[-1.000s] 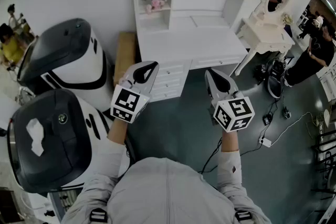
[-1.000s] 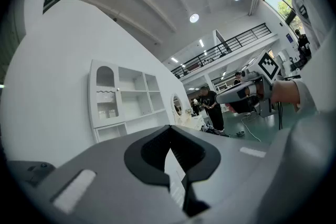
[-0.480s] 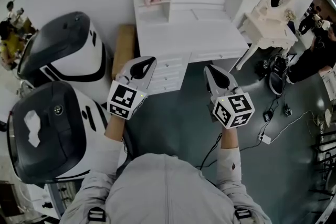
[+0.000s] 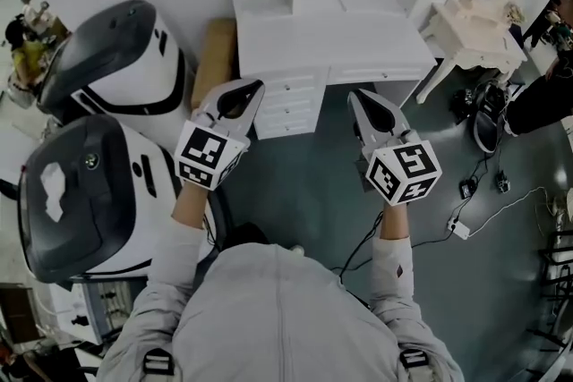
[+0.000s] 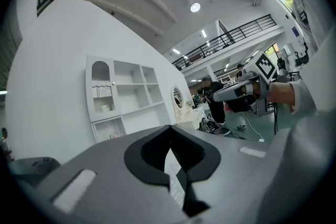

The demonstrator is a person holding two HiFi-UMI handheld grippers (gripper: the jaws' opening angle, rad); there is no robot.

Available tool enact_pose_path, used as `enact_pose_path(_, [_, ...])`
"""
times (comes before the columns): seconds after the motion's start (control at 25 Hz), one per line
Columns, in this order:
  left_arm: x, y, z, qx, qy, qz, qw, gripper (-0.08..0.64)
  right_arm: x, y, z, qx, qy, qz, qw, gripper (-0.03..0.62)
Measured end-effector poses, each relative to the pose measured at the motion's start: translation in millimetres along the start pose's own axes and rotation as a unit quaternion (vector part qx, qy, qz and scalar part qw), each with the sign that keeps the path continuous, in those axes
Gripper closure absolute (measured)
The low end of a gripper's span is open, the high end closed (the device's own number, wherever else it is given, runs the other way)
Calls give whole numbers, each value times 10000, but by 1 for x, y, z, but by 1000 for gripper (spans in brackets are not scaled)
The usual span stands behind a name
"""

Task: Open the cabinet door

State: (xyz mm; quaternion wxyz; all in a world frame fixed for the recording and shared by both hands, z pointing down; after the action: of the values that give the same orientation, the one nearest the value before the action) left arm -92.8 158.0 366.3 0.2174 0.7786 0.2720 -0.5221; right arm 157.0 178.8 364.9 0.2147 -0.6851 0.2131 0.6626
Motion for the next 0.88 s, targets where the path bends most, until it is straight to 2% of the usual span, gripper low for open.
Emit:
enact_pose_path(0.16, [-3,12,1,-18,12,54,10000,541,-10,5,-12,3,113,22,9999,592])
enact_pose_path(0.44, [-19,57,26,-54,143,17,9999,543,-16,38,-46,-4,303,57,9995,592])
enact_pose_path(0.88, [-36,146,130,-160,117,-163,9997,541,2,149,-100,-146,164,99,9997,592])
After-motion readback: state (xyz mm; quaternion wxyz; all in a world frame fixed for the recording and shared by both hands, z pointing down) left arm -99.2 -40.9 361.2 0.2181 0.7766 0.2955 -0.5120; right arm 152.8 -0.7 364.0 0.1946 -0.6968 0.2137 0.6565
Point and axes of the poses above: the fingertips, and each gripper's own axes: y forward along the fingers, z to its left, x out of its top, the point moved 8 cm from there along -y, backward along the fingers, and after that the axes turned 2 degrees about y, right-handed, at the moved point
